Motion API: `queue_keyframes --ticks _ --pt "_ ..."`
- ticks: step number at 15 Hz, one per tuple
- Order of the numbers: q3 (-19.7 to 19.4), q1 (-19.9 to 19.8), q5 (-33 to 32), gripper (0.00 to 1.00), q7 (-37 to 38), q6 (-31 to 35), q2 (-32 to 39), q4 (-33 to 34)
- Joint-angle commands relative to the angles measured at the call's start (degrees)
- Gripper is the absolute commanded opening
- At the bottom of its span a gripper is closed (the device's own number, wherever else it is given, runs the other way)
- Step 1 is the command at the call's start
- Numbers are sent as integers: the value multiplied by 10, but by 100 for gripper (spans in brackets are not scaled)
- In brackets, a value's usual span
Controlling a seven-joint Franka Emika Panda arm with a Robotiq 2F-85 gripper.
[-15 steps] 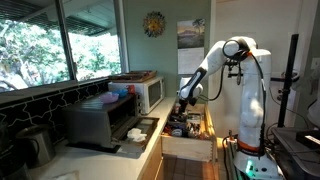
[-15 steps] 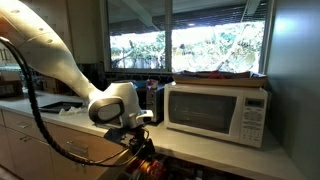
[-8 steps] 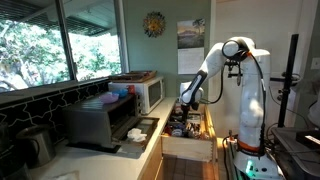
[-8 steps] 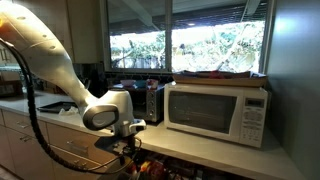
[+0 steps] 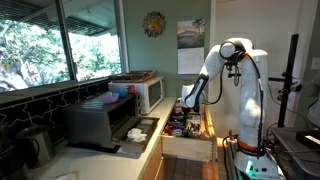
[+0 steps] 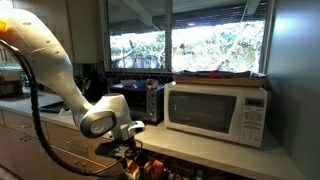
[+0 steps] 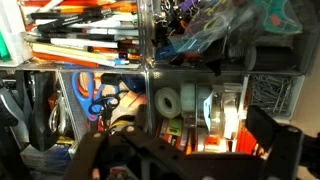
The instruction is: Take the white thing out of the drawer
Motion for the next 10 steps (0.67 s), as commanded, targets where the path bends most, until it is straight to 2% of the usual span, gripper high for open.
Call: queue_keyframes --ticks 1,3,4,6,10 --pt "9 -11 71 100 -63 69 4 -26" --pt "19 -7 177 100 -157 137 7 -49" --pt "43 -13 226 100 -186 143 -16 -68" --pt "73 -10 320 100 -237 111 -43 -69" --pt "51 23 506 100 -397 68 -36 -18"
